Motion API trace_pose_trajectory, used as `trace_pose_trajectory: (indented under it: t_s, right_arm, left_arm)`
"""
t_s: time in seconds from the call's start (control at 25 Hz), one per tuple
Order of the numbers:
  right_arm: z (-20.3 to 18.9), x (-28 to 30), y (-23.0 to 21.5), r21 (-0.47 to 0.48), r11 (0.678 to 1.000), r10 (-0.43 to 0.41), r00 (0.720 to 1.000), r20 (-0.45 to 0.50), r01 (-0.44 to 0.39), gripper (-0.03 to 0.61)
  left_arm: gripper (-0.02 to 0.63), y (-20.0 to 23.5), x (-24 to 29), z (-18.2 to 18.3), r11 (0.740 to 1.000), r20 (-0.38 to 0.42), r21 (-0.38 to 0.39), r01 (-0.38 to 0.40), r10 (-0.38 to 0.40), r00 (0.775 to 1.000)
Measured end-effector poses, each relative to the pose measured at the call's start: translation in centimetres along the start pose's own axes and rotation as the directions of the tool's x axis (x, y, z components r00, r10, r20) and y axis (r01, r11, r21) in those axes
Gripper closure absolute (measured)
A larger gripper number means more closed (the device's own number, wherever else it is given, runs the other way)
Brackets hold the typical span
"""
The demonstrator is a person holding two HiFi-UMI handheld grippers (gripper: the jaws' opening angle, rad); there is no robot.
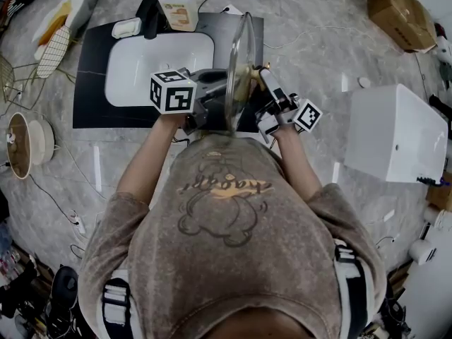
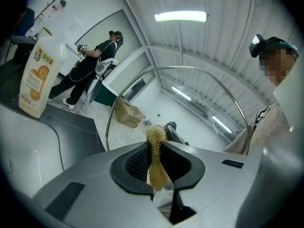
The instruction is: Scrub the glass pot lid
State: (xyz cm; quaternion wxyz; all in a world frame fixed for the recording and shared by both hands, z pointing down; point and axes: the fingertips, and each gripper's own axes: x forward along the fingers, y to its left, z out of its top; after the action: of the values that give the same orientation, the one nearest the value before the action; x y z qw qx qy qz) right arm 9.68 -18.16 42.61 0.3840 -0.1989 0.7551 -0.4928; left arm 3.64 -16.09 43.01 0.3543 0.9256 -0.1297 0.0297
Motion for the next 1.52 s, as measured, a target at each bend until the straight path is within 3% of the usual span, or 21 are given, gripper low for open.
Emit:
trace_pose_trajectory:
  t_s: [0.2, 0.64, 0.92, 1.24, 1.4, 1.52]
  right_arm:
    - [0.3, 0.2, -0.8, -0.004, 1.000, -0.031, 1.000, 0.005, 0.031, 0.399]
    - [3.6, -4.4, -0.4, -0.079, 0.990, -0.110, 0.992, 0.058, 0.114, 0.399]
    - [6.5, -7.8, -0.1, -0.180, 0.958, -0.211, 0.974, 0.083, 0.223, 0.399]
    - [8.5, -8.5, 0.9, -0.374, 0.860, -0.350, 0.935, 0.062, 0.346, 0.400]
    - [8.1, -7.7, 0.6, -0.509, 0.772, -0.440, 0.898, 0.003, 0.380, 0.400]
    - [6.8, -6.7, -0.4, -0.604, 0.694, -0.536, 0.841, -0.069, 0.392, 0.400]
  left_arm:
    - [0.548, 0.5, -1.8, 1.1, 0.999, 0.045, -0.040, 0.006, -0.004, 0.999]
    - [0.548, 1.6, -6.1, 2.0, 0.993, 0.166, -0.076, -0.095, 0.107, 0.980]
    - [0.548, 2.1, -8.3, 2.6, 0.988, 0.214, -0.092, -0.121, 0.138, 0.967]
    - [0.548, 0.8, -9.7, 4.7, 0.991, 0.281, -0.109, -0.082, 0.110, 0.953]
    - [0.548, -0.1, -9.8, 5.3, 0.993, 0.292, -0.091, -0.075, 0.098, 0.951]
    - [0.548, -0.6, -9.9, 5.6, 0.994, 0.295, -0.078, -0.080, 0.100, 0.950]
